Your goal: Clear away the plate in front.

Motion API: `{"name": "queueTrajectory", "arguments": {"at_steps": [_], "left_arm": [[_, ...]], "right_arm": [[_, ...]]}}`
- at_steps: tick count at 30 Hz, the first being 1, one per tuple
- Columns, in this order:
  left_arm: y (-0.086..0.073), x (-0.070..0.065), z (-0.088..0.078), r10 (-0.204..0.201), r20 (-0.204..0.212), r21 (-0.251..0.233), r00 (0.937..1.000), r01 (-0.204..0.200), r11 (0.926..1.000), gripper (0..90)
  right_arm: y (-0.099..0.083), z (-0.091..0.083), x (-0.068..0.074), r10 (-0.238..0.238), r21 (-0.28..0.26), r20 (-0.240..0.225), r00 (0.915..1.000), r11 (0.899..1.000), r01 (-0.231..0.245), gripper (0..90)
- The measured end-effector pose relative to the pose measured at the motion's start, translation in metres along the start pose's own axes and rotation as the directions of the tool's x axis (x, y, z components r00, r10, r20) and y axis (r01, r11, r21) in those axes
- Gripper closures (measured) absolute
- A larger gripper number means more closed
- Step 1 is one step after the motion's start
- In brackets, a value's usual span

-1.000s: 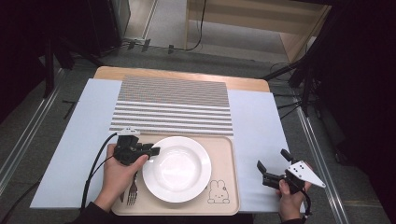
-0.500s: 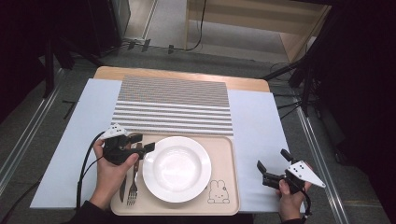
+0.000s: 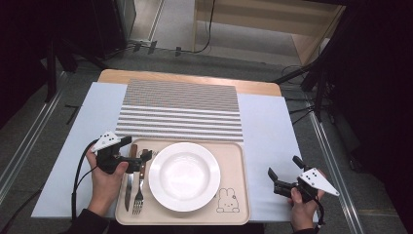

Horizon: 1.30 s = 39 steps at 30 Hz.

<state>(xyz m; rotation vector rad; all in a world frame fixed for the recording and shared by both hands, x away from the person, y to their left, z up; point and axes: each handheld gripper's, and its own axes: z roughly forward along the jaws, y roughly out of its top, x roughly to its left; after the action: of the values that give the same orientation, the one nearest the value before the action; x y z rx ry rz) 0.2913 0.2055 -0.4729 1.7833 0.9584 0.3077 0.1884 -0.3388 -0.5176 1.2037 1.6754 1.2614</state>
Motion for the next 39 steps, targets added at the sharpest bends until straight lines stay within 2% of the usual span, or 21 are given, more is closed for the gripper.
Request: {"name": "queueTrajectory", "arguments": {"at_steps": [7,24,32,39], "left_arm": [[-0.005,0.01,-0.008,-0.019,-0.018,-0.003,0.9997,0.019,0.9998,0.0],[-0.019,0.033,-0.035,-0.025,-0.082,-0.003,0.9963,0.025,0.9997,0.0],[-0.027,0.039,-0.046,-0.023,-0.113,0.009,0.9934,0.024,0.9997,0.0],[-0.031,0.044,-0.057,-0.023,-0.134,-0.005,0.9907,0.022,0.9997,0.0]], "right_arm": [[0.0,0.0,0.0,-0.003,0.001,-0.001,1.0,1.0,0.003,0.0],[0.0,0.0,0.001,-0.003,0.007,0.0,1.0,1.0,0.003,0.0],[0.0,0.0,0.001,-0.004,0.007,0.002,1.0,1.0,0.004,0.0],[0.0,0.0,0.001,-0.005,0.007,0.003,1.0,1.0,0.005,0.0]]}}
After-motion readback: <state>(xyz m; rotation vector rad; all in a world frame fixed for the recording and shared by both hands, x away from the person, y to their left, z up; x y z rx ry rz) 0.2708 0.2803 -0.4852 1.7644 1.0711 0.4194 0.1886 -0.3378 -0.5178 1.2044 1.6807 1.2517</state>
